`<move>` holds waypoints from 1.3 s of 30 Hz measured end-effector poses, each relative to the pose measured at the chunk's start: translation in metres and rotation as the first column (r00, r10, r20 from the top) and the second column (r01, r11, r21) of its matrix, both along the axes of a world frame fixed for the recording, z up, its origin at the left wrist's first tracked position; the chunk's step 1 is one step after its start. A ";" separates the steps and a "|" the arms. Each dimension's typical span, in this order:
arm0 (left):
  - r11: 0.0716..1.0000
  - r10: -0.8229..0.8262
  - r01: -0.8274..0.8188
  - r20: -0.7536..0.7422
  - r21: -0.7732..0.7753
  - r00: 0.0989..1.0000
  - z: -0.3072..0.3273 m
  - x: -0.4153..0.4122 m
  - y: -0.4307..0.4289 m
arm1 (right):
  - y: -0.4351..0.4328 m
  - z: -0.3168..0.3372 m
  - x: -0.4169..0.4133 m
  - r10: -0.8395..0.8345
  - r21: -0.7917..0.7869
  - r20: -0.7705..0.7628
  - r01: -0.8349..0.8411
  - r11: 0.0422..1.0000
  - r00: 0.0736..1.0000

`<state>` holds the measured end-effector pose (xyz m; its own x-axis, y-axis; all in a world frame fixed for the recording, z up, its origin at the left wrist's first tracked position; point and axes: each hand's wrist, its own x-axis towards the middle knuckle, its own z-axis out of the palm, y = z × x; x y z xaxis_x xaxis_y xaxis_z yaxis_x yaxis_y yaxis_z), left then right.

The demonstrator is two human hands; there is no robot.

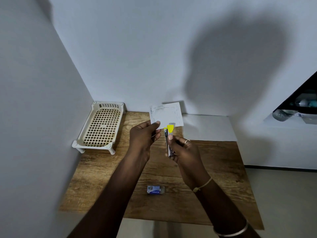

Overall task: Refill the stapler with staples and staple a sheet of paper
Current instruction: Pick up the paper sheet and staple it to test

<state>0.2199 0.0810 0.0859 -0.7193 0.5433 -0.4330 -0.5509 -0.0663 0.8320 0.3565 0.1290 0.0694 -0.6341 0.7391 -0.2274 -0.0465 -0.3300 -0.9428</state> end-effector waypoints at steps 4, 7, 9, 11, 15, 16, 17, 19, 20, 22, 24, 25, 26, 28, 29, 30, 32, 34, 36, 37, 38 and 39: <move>1.000 -0.012 0.012 -0.006 0.002 1.000 0.003 -0.001 0.000 | -0.002 0.001 -0.003 -0.033 -0.017 0.024 0.033 0.999 0.999; 1.000 -0.028 0.028 -0.016 0.002 0.999 0.004 0.001 0.000 | -0.004 0.002 -0.005 -0.041 -0.023 -0.001 0.041 0.999 0.999; 0.999 -0.039 0.039 -0.022 -0.003 0.999 0.004 0.001 -0.001 | -0.003 0.004 -0.006 -0.047 -0.023 -0.019 0.046 0.999 0.999; 0.998 -0.057 0.057 -0.026 -0.002 0.998 0.004 0.001 -0.002 | -0.003 0.005 -0.007 -0.054 -0.022 -0.028 0.053 0.998 0.998; 0.994 -0.111 0.111 -0.019 0.011 0.994 0.002 0.002 -0.003 | -0.002 0.004 -0.010 -0.081 -0.052 -0.018 0.080 0.995 0.997; 0.994 -0.109 0.109 -0.022 0.016 0.994 0.002 0.003 -0.003 | -0.002 0.004 -0.011 -0.084 -0.062 -0.020 0.083 0.995 0.996; 0.994 -0.106 0.106 -0.021 0.023 0.994 0.001 0.003 -0.003 | -0.002 0.003 -0.012 -0.088 -0.073 -0.022 0.086 0.994 0.996; 0.994 -0.107 0.107 -0.011 0.039 0.994 0.000 0.004 -0.004 | -0.002 0.003 -0.013 -0.097 -0.095 -0.017 0.095 0.991 0.995; 0.993 -0.109 0.109 -0.003 0.045 0.994 0.000 0.005 -0.004 | -0.002 0.002 -0.014 -0.103 -0.105 -0.012 0.101 0.989 0.995; 0.993 -0.110 0.109 0.011 0.052 0.994 0.000 0.005 -0.004 | -0.002 0.001 -0.016 -0.122 -0.122 -0.009 0.120 0.985 0.993; 0.993 -0.108 0.107 0.017 0.055 0.994 -0.001 0.005 -0.004 | -0.001 0.001 -0.017 -0.137 -0.137 -0.014 0.134 0.981 0.991; 0.993 -0.108 0.107 0.021 0.058 0.994 -0.002 0.005 -0.004 | -0.001 0.001 -0.017 -0.142 -0.145 -0.014 0.138 0.980 0.990; 0.992 -0.108 0.106 0.025 0.062 0.994 -0.002 0.004 -0.004 | -0.001 0.002 -0.018 -0.148 -0.152 -0.013 0.144 0.978 0.989; 0.993 -0.099 0.095 0.044 0.076 0.994 -0.003 0.005 -0.005 | 0.000 0.002 -0.019 -0.166 -0.166 -0.007 0.163 0.973 0.986; 0.993 -0.092 0.086 0.059 0.086 0.994 -0.004 0.006 -0.004 | 0.000 0.002 -0.020 -0.176 -0.173 -0.006 0.172 0.970 0.984; 0.992 -0.085 0.078 0.075 0.095 0.994 -0.005 0.006 -0.004 | 0.000 0.002 -0.020 -0.183 -0.178 -0.005 0.179 0.968 0.983; 0.992 -0.082 0.072 0.095 0.105 0.992 -0.006 0.006 -0.004 | 0.000 0.003 -0.021 -0.191 -0.178 0.004 0.189 0.966 0.982; 0.991 -0.098 0.088 0.096 0.104 0.991 -0.006 0.004 -0.005 | 0.001 0.004 -0.021 -0.195 -0.165 0.017 0.195 0.967 0.981; 0.989 -0.121 0.112 0.088 0.096 0.989 -0.005 0.002 -0.006 | 0.002 0.004 -0.020 -0.200 -0.154 0.023 0.202 0.967 0.979; 0.988 -0.130 0.123 0.085 0.090 0.988 -0.005 0.001 -0.006 | 0.002 0.005 -0.020 -0.204 -0.150 0.026 0.205 0.967 0.979; 0.988 -0.139 0.132 0.084 0.082 0.987 -0.004 0.001 -0.006 | 0.002 0.005 -0.021 -0.208 -0.150 0.030 0.210 0.966 0.978; 0.987 -0.147 0.141 0.080 0.074 0.986 -0.003 0.000 -0.005 | 0.002 0.005 -0.021 -0.214 -0.155 0.035 0.216 0.964 0.976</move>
<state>0.2203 0.0757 0.0827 -0.5935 0.6688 -0.4477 -0.6274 -0.0361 0.7778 0.3356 0.1312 0.0743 -0.4592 0.8115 -0.3613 -0.1166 -0.4583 -0.8811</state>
